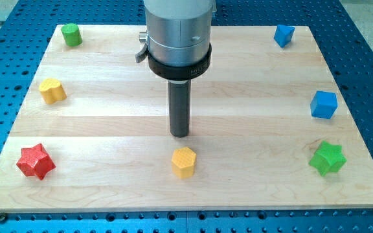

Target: Place your arm at the left side of the yellow hexagon

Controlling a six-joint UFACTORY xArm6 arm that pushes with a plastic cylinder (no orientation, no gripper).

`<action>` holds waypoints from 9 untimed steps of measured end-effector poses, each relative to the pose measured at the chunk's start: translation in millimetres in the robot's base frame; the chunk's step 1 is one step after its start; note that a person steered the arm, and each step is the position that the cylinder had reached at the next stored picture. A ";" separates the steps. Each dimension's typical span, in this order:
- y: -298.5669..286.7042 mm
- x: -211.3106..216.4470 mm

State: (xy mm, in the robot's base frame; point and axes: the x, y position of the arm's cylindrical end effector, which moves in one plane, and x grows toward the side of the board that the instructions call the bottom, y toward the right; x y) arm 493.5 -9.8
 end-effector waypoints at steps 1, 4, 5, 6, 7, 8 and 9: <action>-6.2 0.1; -5.2 10.4; 3.6 13.8; 0.7 10.5; 0.7 10.5; 0.7 18.6; 0.7 18.6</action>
State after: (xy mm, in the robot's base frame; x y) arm 512.1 -9.1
